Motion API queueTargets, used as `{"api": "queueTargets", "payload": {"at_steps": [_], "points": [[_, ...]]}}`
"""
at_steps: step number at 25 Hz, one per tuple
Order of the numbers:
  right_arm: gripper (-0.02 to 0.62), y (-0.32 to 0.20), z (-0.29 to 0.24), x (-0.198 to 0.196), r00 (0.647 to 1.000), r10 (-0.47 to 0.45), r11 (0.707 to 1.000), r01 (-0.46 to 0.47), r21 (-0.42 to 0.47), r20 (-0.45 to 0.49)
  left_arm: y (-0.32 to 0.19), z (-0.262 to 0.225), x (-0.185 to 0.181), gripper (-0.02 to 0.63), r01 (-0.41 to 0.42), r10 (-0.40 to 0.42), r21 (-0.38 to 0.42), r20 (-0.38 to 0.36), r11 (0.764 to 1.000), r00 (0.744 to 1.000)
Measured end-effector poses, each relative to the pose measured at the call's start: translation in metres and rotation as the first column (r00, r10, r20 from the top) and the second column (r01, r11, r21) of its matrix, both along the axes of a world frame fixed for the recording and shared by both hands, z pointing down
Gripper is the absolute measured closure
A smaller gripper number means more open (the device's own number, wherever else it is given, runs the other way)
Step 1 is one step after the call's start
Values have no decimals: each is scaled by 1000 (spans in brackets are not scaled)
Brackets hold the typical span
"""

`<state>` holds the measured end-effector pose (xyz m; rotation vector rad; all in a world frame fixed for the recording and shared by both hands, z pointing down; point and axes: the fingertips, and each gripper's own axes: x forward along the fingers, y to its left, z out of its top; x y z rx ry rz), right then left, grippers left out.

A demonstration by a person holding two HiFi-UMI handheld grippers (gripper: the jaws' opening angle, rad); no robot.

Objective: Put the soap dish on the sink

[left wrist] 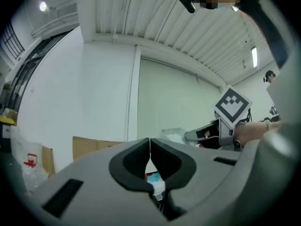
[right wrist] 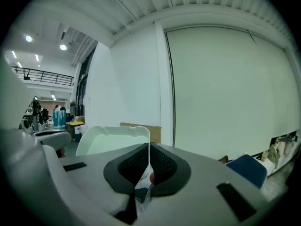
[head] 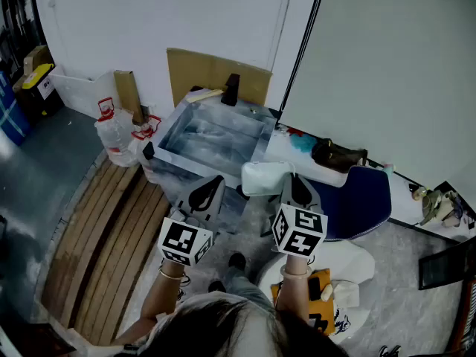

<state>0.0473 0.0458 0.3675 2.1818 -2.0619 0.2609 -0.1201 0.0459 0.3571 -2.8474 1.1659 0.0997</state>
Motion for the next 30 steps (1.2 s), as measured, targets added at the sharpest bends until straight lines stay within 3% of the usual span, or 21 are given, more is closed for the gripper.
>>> {"api": "queueTargets", "payload": {"at_steps": [19,30], "points": [[568,-102,24,47,998,-50,997,52,-57,26,-94,13,65,597,-3,4,-37,12,999,1000],[568,-150,38,75,995,-90,992,92,-89,33,-134,22,92,597,45,-43,-59,19,997,999]]}}
